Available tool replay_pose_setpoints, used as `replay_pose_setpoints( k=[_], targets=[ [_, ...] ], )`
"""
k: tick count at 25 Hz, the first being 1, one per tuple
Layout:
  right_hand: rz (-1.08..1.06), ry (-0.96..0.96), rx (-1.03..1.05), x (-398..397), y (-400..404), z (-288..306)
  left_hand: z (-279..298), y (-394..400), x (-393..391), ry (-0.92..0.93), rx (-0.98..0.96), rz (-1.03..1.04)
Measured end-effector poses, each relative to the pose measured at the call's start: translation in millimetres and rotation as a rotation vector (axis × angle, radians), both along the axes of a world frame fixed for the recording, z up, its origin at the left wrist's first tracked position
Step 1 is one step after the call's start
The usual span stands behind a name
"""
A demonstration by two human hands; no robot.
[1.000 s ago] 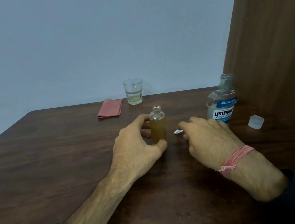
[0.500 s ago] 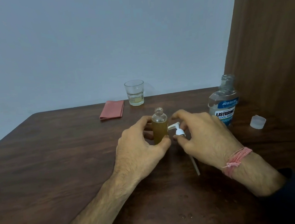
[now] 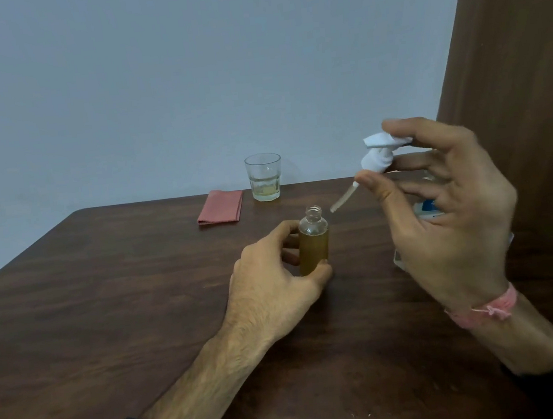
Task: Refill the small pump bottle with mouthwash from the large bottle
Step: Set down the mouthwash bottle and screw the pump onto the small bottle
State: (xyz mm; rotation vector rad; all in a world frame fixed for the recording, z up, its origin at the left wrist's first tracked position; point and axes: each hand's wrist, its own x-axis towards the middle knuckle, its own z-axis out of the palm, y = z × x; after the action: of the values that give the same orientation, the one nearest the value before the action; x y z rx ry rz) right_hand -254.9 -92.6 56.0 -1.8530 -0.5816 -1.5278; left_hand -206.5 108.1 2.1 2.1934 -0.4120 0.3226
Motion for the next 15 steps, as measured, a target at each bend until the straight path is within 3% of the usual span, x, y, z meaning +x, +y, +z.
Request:
replay_pose_setpoints(
  k=[5,11,15],
  targets=[
    [0.053,-0.15,-0.016,-4.7,4.0,2.0,3.0,-0.3,-3.8,-0.022,0.017,-0.016],
    [0.089,-0.033,-0.027,-0.3,2.6,-2.1,3.1,-1.0,-4.8,-0.042,0.017,-0.026],
    [0.07,-0.065,0.022,-1.8,0.4,0.3,1.9,-2.0,-4.9,-0.039,0.014,-0.04]
  ],
)
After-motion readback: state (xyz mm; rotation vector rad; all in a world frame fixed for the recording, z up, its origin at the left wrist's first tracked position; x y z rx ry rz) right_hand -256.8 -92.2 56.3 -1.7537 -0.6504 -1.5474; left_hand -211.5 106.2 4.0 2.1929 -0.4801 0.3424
